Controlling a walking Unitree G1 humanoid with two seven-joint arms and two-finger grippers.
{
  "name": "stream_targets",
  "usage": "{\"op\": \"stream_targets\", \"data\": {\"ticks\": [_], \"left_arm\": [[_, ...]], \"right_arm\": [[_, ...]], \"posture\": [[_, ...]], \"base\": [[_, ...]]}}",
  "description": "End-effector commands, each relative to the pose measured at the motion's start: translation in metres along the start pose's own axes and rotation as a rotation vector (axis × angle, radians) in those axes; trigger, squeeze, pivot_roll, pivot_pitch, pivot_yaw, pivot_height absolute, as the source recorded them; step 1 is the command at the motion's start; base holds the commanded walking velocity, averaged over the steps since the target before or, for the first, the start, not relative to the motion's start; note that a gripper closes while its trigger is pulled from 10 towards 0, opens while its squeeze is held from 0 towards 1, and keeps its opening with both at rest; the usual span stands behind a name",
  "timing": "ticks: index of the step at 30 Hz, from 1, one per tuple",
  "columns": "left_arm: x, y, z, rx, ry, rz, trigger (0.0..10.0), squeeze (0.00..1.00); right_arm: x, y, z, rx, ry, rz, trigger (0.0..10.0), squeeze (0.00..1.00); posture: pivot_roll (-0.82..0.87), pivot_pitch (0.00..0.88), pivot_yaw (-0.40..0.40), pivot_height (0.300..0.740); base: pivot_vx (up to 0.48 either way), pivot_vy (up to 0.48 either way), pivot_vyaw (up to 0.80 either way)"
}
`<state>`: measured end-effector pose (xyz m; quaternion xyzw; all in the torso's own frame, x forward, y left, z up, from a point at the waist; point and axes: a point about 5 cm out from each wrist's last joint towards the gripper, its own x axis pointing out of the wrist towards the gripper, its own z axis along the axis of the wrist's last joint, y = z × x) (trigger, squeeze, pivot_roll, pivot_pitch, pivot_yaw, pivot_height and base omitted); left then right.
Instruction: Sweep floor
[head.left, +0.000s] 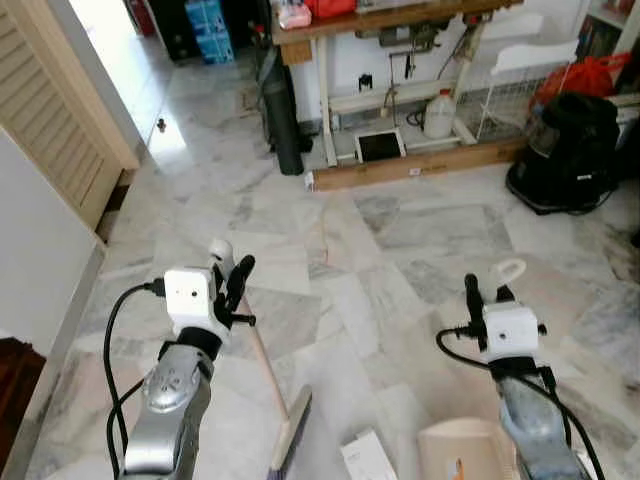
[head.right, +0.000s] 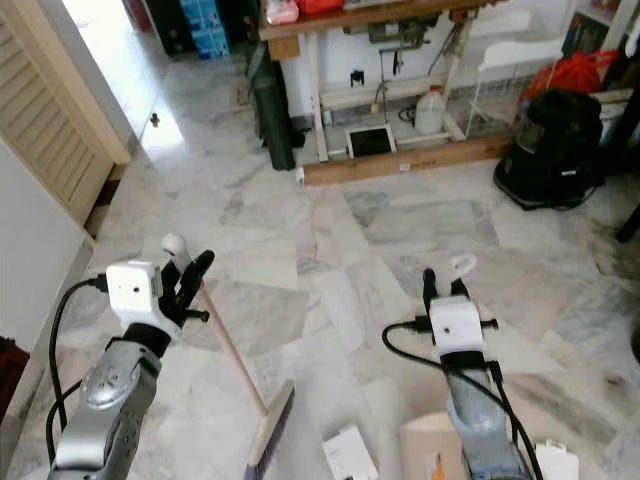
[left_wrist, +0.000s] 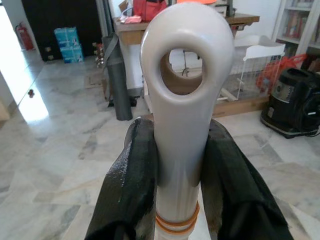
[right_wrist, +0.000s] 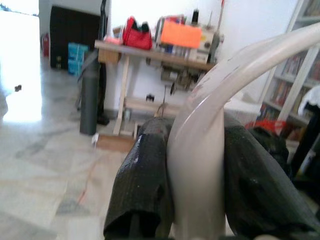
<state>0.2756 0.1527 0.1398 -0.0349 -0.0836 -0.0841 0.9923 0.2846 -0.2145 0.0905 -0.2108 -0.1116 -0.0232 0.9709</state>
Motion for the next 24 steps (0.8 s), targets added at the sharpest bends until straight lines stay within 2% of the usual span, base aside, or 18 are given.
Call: {"op": "stream_targets", "data": {"ticks": [1,7,12,18,24], "left_arm": [[0.004,0.003,0.019,0.01,-0.065,-0.006,10.0,0.0],[0.006,0.003,0.032,-0.002,-0.082,-0.018,10.0,0.0],[0.009,-0.006,0.044,-0.025,-0.1,-0.042,10.0,0.0],[0.006,-0.011,0.051,-0.059,-0.083,-0.06,10.0,0.0],[0.001,0.001,0.051,-0.079,-0.047,-0.035,10.0,0.0]], "right_arm": [[0.006,0.003,0.01,0.006,-0.064,0.009,10.0,0.0],[0.007,0.015,0.011,-0.047,-0.111,0.05,10.0,0.0],[0.014,0.019,0.014,-0.044,-0.124,0.051,10.0,0.0],[0.012,0.029,0.01,-0.022,-0.114,0.049,10.0,0.0],[0.004,0.036,0.009,-0.027,-0.115,0.064,10.0,0.0]], "posture": [[0.04,0.147,0.157,0.74],[0.08,0.206,0.196,0.74],[0.11,0.254,0.219,0.74],[0.14,0.273,0.236,0.74],[0.15,0.281,0.247,0.74]], "base": [[0.0,0.0,0.0],[0.0,0.0,0.0],[0.0,0.0,0.0],[0.0,0.0,0.0],[0.0,0.0,0.0]]}}
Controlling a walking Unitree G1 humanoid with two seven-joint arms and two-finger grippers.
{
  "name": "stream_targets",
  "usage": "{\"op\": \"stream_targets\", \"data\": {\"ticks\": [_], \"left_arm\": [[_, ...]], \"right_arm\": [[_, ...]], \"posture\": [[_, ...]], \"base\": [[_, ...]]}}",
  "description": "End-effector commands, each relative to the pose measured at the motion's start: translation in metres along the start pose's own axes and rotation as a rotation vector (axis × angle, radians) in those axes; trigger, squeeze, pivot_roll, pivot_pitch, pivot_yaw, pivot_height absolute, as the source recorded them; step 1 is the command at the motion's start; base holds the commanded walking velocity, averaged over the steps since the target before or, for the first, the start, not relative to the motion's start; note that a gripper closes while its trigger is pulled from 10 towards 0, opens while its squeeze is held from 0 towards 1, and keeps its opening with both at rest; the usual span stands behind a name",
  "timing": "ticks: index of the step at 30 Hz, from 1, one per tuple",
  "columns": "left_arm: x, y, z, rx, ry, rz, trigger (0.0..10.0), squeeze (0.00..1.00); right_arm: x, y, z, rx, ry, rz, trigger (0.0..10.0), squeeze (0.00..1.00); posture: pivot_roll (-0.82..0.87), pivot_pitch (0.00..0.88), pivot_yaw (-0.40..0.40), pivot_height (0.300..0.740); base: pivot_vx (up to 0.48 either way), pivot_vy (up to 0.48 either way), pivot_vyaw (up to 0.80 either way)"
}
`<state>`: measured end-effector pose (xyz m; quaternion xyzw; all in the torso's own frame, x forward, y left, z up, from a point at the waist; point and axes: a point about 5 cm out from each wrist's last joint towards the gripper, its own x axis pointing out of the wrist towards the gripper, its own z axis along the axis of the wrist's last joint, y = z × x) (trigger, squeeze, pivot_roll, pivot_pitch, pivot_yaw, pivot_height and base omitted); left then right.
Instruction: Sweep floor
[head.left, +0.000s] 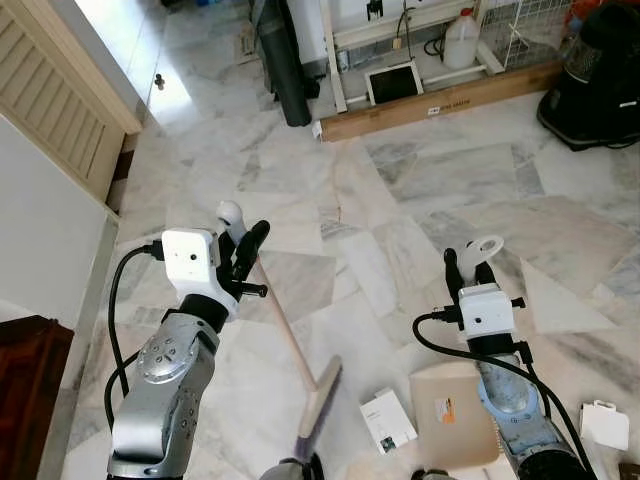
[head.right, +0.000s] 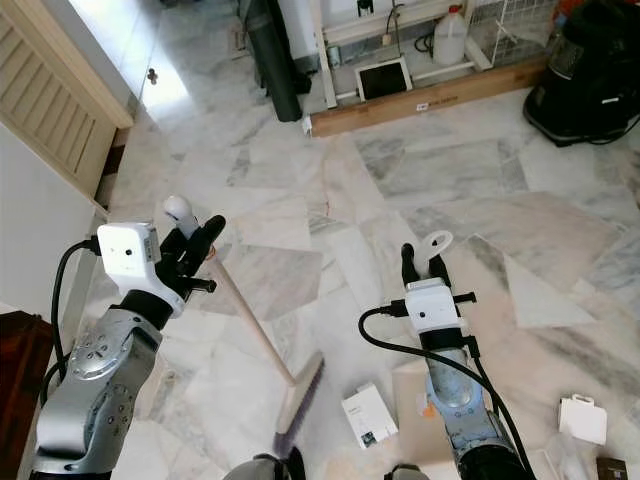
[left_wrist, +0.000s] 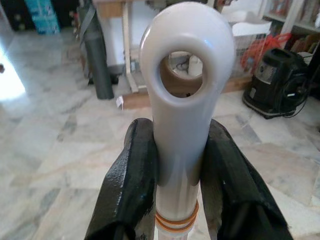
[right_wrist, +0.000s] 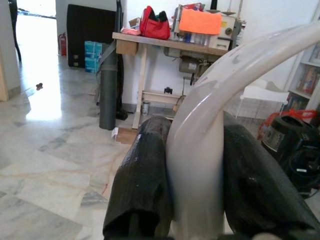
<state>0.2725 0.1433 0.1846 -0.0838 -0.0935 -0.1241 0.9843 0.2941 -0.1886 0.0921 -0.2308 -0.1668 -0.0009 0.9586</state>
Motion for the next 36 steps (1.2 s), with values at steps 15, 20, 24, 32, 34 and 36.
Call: {"op": "stream_targets", "data": {"ticks": [15,20,24,32,34,36], "left_arm": [[0.001,0.035,0.021,0.043,-0.04,0.113,10.0,0.0],[0.005,0.038,0.023,0.05,-0.046,0.115,10.0,0.0],[0.007,0.04,0.025,0.056,-0.052,0.12,10.0,0.0],[0.014,0.051,0.011,0.09,0.015,0.152,10.0,0.0],[0.015,0.05,0.005,0.08,0.042,0.148,10.0,0.0],[0.017,0.049,-0.005,0.06,0.088,0.146,10.0,0.0]], "right_arm": [[0.003,0.006,-0.004,-0.191,-0.027,0.055,10.0,0.0],[0.013,0.0,0.003,-0.161,-0.056,-0.01,10.0,0.0],[0.01,0.004,0.0,-0.153,-0.046,-0.002,10.0,0.0],[-0.012,0.026,-0.014,-0.071,0.053,0.041,10.0,0.0],[-0.015,0.027,-0.017,-0.056,0.076,0.036,10.0,0.0],[-0.02,0.029,-0.021,-0.028,0.108,0.027,10.0,0.0]], "posture": [[0.15,0.254,0.243,0.74],[0.14,0.248,0.243,0.74],[0.15,0.248,0.245,0.74],[0.14,0.26,0.252,0.74],[0.15,0.263,0.253,0.74],[0.15,0.264,0.253,0.74]], "base": [[0.0,0.0,0.0],[0.0,0.0,0.0],[0.0,0.0,0.0],[0.0,0.0,0.0],[0.0,0.0,0.0],[0.0,0.0,0.0]]}}
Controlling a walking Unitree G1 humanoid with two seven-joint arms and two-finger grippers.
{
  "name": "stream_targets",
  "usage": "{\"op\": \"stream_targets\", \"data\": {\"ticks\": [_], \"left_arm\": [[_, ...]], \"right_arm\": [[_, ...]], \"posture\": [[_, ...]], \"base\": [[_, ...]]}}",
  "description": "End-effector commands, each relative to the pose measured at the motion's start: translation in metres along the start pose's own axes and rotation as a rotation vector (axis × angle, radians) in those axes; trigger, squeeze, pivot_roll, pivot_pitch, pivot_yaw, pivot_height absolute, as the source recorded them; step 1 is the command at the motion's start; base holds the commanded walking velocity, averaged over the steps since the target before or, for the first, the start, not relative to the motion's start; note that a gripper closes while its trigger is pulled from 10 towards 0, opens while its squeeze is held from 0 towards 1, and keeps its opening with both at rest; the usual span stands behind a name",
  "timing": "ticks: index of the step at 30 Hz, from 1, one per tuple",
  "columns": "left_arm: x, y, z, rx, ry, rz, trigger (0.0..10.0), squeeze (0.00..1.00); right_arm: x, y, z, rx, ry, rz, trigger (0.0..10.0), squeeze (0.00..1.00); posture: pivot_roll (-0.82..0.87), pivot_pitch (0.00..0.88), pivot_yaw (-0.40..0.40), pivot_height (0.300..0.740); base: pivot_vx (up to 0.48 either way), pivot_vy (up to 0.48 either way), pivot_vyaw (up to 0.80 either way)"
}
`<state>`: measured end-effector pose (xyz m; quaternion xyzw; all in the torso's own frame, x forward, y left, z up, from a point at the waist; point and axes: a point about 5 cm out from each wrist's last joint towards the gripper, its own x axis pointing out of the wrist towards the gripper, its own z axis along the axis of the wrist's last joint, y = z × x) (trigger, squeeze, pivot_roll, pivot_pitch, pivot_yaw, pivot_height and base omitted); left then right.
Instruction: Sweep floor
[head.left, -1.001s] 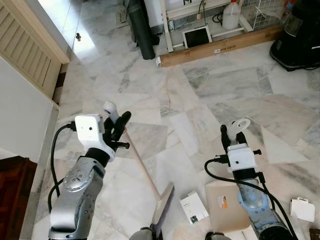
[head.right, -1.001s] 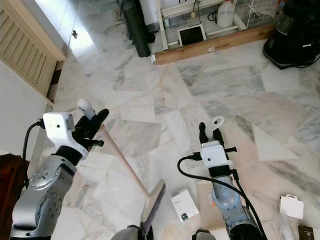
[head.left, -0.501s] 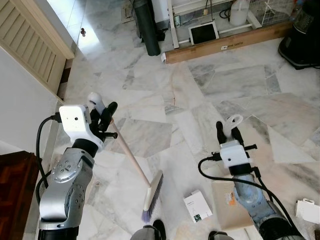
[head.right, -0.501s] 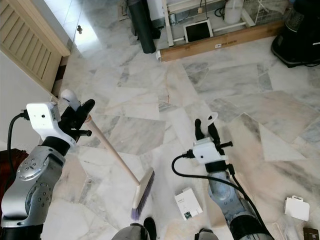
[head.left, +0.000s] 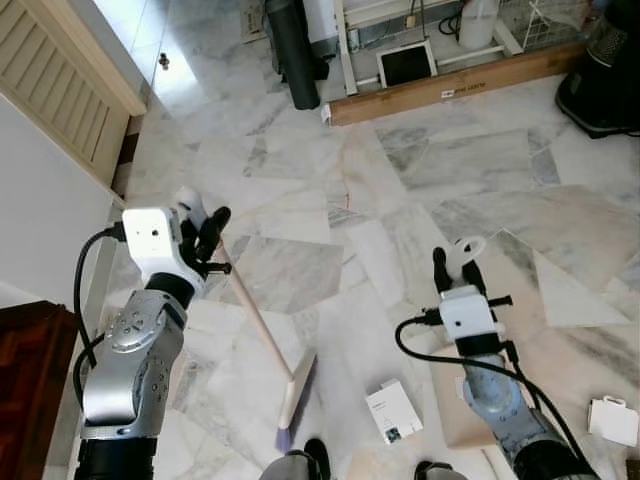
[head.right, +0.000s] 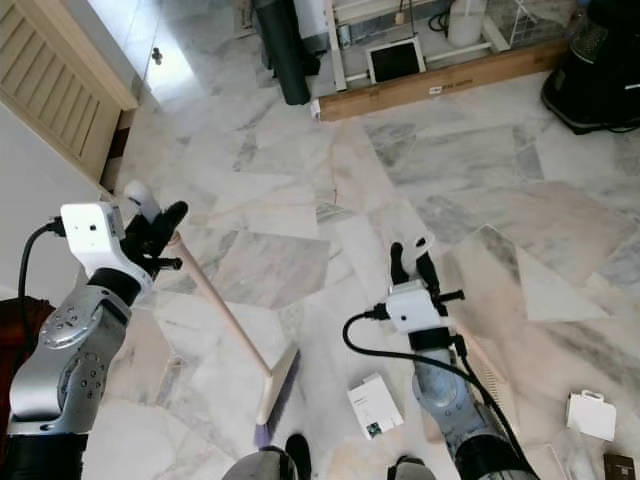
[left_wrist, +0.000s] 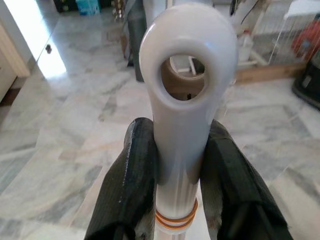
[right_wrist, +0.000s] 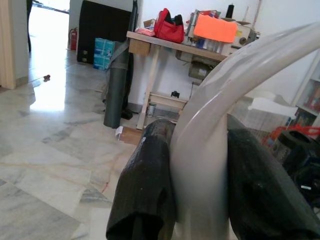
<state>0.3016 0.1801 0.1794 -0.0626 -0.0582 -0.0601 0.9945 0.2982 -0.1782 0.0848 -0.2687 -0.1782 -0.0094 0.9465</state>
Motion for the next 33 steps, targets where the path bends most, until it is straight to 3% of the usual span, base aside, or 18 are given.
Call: {"op": "stream_targets", "data": {"ticks": [1,5,9,14,21,23,28,30,33], "left_arm": [[0.001,0.004,-0.008,0.011,0.046,0.015,10.0,0.0],[0.003,0.0,-0.017,-0.002,0.078,0.014,10.0,0.0],[0.01,-0.011,-0.028,-0.056,0.113,-0.002,10.0,0.0],[0.012,-0.018,-0.031,-0.081,0.119,-0.011,10.0,0.0],[0.012,-0.021,-0.034,-0.103,0.133,-0.014,10.0,0.0],[0.014,-0.023,-0.037,-0.118,0.155,-0.017,10.0,0.0],[0.015,-0.024,-0.039,-0.141,0.173,-0.026,10.0,0.0],[0.017,-0.032,-0.042,-0.214,0.215,-0.046,10.0,0.0],[0.019,-0.037,-0.04,-0.265,0.222,-0.053,10.0,0.0]], "right_arm": [[-0.026,0.019,-0.018,0.074,0.149,0.039,10.0,0.0],[-0.031,0.021,-0.021,0.11,0.178,0.031,10.0,0.0],[-0.042,0.027,-0.026,0.242,0.263,-0.026,10.0,0.0],[-0.05,0.031,-0.028,0.324,0.31,-0.064,10.0,0.0],[-0.055,0.039,-0.027,0.408,0.334,-0.038,10.0,0.0],[-0.056,0.044,-0.028,0.472,0.355,-0.003,10.0,0.0],[-0.056,0.046,-0.028,0.502,0.365,0.013,10.0,0.0],[-0.06,0.049,-0.029,0.576,0.385,0.049,10.0,0.0],[-0.063,0.05,-0.029,0.591,0.388,0.074,10.0,0.0]], "posture": [[0.14,0.267,0.253,0.74],[0.14,0.272,0.251,0.74],[0.12,0.276,0.246,0.74],[0.11,0.283,0.247,0.74],[0.11,0.291,0.247,0.74],[0.11,0.294,0.247,0.74],[0.09,0.31,0.246,0.74],[0.07,0.326,0.248,0.74],[0.06,0.329,0.247,0.74]], "base": [[0.0,0.0,0.0],[0.0,0.0,0.0],[0.0,0.0,0.0],[0.0,0.0,0.0],[0.0,0.0,0.0],[0.0,0.0,0.0],[0.0,0.0,0.0],[0.0,0.0,0.0],[0.0,0.0,0.0]]}}
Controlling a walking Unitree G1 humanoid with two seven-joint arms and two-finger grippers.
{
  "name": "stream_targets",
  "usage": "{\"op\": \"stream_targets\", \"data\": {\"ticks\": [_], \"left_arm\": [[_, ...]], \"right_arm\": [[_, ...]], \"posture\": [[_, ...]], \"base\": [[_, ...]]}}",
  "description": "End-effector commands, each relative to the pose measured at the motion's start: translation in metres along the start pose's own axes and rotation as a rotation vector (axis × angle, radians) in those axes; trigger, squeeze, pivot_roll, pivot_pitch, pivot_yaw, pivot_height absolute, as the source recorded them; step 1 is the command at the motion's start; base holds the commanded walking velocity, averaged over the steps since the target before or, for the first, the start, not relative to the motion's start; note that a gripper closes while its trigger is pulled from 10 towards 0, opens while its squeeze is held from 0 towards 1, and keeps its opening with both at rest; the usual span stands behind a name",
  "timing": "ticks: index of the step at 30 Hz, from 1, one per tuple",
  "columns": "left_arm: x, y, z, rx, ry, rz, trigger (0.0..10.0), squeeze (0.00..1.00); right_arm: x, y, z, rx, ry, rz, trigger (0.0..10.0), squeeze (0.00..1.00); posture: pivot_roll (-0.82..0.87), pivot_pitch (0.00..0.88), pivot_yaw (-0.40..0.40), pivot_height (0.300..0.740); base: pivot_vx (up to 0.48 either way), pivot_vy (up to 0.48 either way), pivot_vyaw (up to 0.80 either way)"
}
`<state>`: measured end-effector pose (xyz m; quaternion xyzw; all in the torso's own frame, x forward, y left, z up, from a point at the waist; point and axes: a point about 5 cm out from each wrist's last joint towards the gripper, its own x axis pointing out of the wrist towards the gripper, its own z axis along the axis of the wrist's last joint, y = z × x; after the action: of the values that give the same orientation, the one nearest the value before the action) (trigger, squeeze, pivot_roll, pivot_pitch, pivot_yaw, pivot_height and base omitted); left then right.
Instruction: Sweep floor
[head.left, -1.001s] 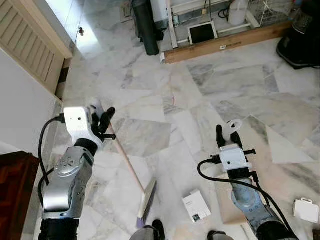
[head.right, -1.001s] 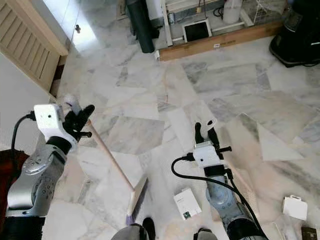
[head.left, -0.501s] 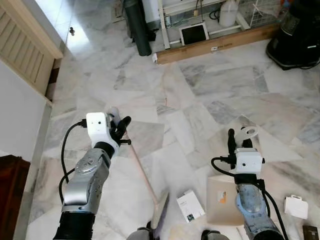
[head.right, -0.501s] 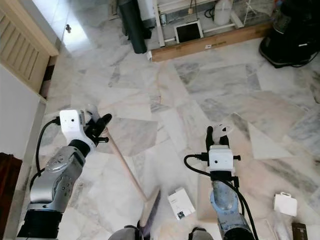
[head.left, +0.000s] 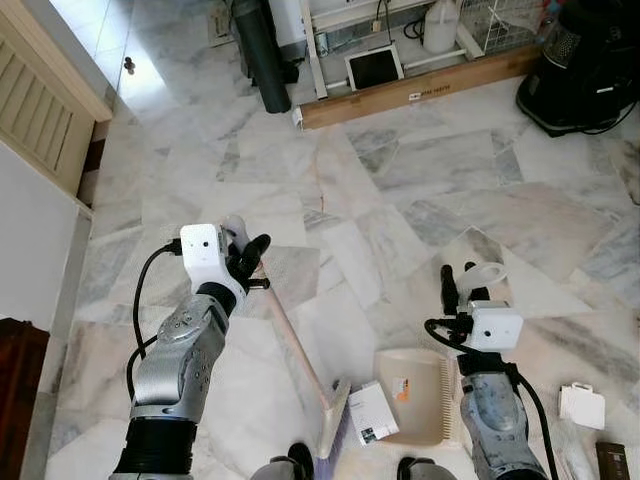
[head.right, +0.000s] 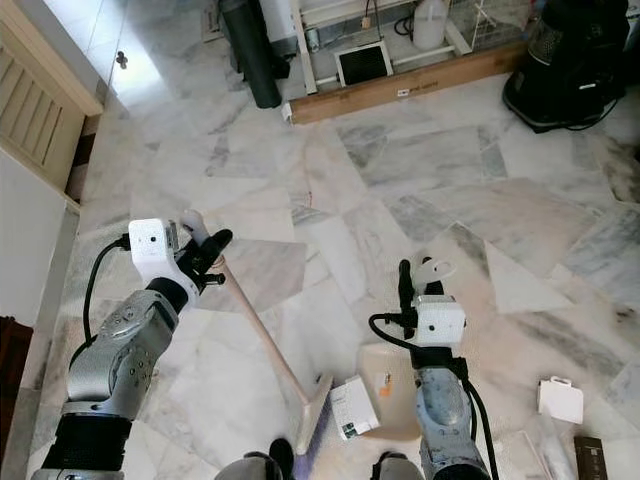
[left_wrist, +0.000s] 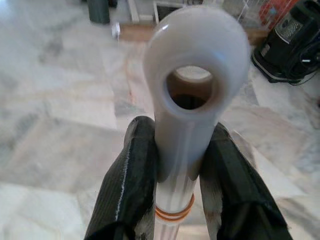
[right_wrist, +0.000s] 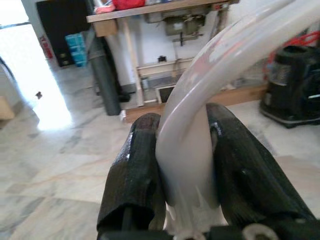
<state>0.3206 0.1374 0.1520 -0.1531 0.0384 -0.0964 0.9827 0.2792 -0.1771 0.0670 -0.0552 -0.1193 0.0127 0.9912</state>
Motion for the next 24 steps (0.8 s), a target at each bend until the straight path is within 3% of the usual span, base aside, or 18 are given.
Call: {"op": "stream_targets", "data": {"ticks": [1,5,10,18,20,24], "left_arm": [[0.0,0.001,-0.005,-0.068,0.036,-0.005,10.0,0.0],[0.008,-0.012,0.005,-0.186,-0.005,-0.036,10.0,0.0],[0.009,-0.017,0.013,-0.234,-0.028,-0.06,10.0,0.0],[0.006,-0.012,0.032,-0.159,-0.103,-0.065,10.0,0.0],[0.003,-0.008,0.049,-0.092,-0.193,-0.048,10.0,0.0],[-0.001,-0.004,0.072,-0.052,-0.313,-0.045,10.0,0.0]], "right_arm": [[-0.035,0.028,-0.042,0.152,0.275,0.024,10.0,0.0],[-0.034,0.025,-0.043,0.163,0.28,0.026,10.0,0.0],[-0.031,0.024,-0.043,0.166,0.282,0.034,10.0,0.0],[-0.016,0.022,-0.036,0.181,0.255,0.026,10.0,0.0],[-0.009,0.018,-0.032,0.188,0.23,0.004,10.0,0.0],[0.0,0.011,-0.024,0.2,0.186,-0.032,10.0,0.0]], "posture": [[0.06,0.329,0.247,0.74],[0.07,0.32,0.246,0.74],[0.07,0.305,0.245,0.74],[0.08,0.246,0.229,0.74],[0.07,0.199,0.22,0.74],[0.05,0.148,0.212,0.74]], "base": [[0.0,0.0,0.0],[0.0,0.0,0.0],[0.0,0.0,0.0],[0.0,0.0,0.0],[0.0,0.0,0.0],[0.0,0.0,0.0]]}}
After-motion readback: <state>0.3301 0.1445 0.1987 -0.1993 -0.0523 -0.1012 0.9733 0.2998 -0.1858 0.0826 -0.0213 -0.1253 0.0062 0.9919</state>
